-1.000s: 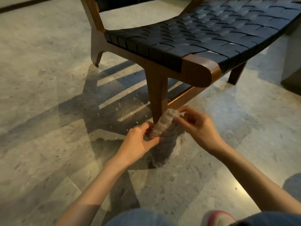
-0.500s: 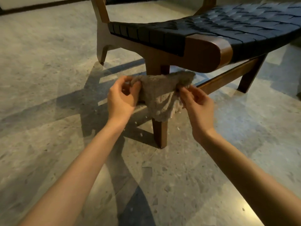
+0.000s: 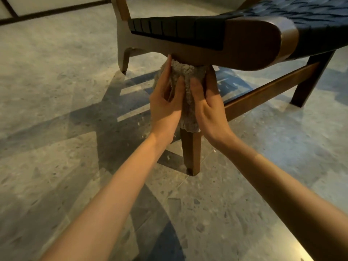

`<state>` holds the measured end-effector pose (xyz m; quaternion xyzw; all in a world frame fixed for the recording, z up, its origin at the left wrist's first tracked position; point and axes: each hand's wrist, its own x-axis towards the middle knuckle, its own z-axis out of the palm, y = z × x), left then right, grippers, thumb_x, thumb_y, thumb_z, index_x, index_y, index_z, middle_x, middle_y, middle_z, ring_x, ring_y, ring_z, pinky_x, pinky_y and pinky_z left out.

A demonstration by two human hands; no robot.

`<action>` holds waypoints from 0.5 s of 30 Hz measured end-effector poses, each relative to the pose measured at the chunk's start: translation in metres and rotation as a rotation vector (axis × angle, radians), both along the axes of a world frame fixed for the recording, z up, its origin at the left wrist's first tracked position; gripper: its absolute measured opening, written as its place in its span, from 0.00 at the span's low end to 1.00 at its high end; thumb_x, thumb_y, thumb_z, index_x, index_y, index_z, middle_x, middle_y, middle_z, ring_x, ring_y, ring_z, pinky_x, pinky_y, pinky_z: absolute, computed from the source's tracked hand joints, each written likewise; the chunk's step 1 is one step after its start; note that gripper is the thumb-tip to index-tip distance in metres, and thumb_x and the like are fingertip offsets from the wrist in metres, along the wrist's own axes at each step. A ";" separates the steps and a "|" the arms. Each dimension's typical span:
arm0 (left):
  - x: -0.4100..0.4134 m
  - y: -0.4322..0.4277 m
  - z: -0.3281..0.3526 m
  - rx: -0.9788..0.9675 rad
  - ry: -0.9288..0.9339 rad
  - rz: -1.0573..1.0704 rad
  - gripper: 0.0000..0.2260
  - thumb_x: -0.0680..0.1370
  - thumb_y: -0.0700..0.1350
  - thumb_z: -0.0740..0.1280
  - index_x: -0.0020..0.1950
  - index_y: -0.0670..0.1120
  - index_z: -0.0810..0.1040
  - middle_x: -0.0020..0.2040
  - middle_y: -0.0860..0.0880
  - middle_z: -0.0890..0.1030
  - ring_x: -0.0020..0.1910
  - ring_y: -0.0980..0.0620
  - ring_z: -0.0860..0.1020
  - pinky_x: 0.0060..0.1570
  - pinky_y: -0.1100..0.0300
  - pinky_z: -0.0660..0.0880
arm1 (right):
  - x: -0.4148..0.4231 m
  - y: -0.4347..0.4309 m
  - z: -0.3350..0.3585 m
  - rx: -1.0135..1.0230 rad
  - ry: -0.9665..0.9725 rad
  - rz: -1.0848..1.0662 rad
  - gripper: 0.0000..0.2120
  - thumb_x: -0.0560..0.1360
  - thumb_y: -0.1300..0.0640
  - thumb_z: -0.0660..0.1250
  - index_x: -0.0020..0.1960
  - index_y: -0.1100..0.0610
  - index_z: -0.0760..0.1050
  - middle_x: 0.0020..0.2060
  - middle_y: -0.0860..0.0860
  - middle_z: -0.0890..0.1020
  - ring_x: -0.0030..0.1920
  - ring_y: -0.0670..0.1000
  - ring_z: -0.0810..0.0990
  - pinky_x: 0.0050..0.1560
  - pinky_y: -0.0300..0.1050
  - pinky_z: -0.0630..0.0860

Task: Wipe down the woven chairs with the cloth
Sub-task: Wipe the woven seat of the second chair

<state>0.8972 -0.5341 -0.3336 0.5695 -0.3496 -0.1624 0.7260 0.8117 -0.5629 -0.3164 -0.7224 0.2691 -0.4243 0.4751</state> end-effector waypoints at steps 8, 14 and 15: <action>0.005 0.007 -0.035 0.105 0.108 -0.116 0.20 0.78 0.44 0.65 0.71 0.49 0.70 0.62 0.55 0.78 0.59 0.64 0.75 0.50 0.72 0.74 | 0.000 0.011 -0.040 -0.136 0.127 -0.181 0.06 0.82 0.50 0.52 0.56 0.46 0.65 0.48 0.43 0.71 0.51 0.46 0.70 0.54 0.46 0.71; -0.008 0.020 -0.055 0.146 0.202 -0.154 0.19 0.78 0.40 0.64 0.69 0.45 0.72 0.60 0.50 0.79 0.59 0.57 0.77 0.52 0.68 0.75 | -0.013 0.019 -0.052 -0.156 0.314 -0.207 0.11 0.82 0.55 0.54 0.61 0.59 0.66 0.52 0.49 0.69 0.52 0.46 0.63 0.58 0.52 0.68; -0.008 0.019 -0.046 0.121 0.207 -0.134 0.18 0.78 0.40 0.65 0.69 0.46 0.72 0.59 0.51 0.80 0.59 0.58 0.77 0.53 0.68 0.75 | -0.011 0.016 -0.043 -0.178 0.304 -0.213 0.10 0.82 0.55 0.54 0.59 0.59 0.66 0.51 0.50 0.68 0.52 0.47 0.64 0.58 0.55 0.69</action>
